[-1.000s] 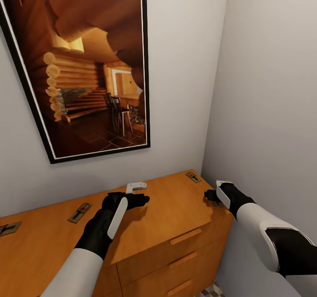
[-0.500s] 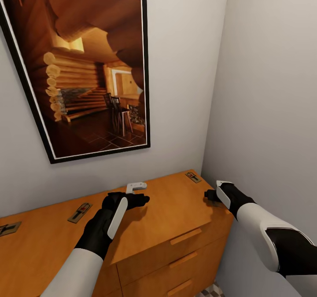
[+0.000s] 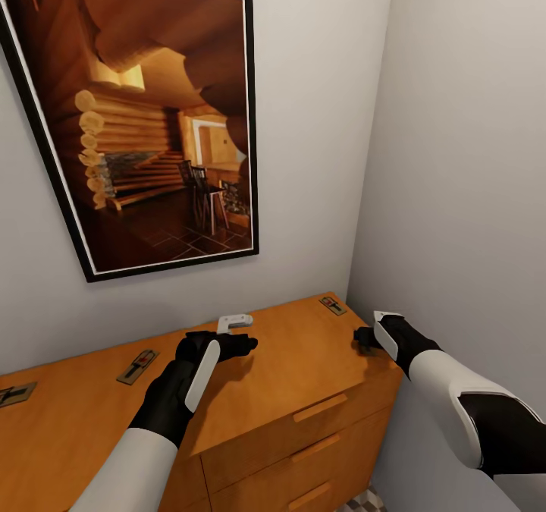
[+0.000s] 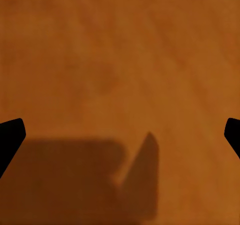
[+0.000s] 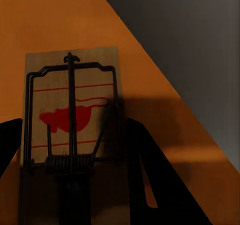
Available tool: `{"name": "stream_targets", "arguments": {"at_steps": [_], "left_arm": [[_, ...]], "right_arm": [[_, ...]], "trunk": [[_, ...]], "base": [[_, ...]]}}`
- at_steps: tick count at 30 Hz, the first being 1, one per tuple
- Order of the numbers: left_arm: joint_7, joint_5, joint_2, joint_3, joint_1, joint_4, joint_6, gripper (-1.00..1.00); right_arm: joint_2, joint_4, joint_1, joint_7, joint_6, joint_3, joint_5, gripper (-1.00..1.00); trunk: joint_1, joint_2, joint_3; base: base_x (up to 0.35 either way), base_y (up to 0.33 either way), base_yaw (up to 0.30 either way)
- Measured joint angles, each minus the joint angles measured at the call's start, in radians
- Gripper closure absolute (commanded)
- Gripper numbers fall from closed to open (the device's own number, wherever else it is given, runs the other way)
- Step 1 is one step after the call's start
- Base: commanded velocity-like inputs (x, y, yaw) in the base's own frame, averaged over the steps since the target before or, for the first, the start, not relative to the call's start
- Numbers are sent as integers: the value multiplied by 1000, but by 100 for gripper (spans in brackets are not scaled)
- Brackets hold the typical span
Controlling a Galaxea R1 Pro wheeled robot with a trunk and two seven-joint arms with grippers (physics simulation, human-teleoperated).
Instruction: Take the four mousetraps from the cabinet in the bathroom and place them on the bathroom floor. Make sure all four end up on the same floor surface, and ensure that at least two of them are either under or directly next to the same bathroom sink.
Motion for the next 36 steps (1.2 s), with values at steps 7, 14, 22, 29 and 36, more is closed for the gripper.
{"name": "stream_targets", "arguments": {"at_steps": [7,14,22,29,36], "left_arm": [[1,0,0,0,0,0,1,-100],[1,-2,0,0,0,-1,0,-100],[2,-2,0,0,0,-1,-1,-100],[4,-3,0,0,0,-1,-1,-100],[8,-4,0,0,0,-1,0,-100]], "right_arm": [[0,0,0,1,0,0,3,100],[0,0,0,1,0,1,4,100],[0,1,1,3,-1,1,-7,100],[1,1,1,3,-1,6,-9,100],[2,1,1,4,-1,8,-8,100]], "trunk": [[0,0,0],[0,0,0],[-4,7,3],[-30,56,25],[-57,105,47]], "base": [[0,0,0],[0,0,0],[0,0,0],[0,0,0],[0,0,0]]}}
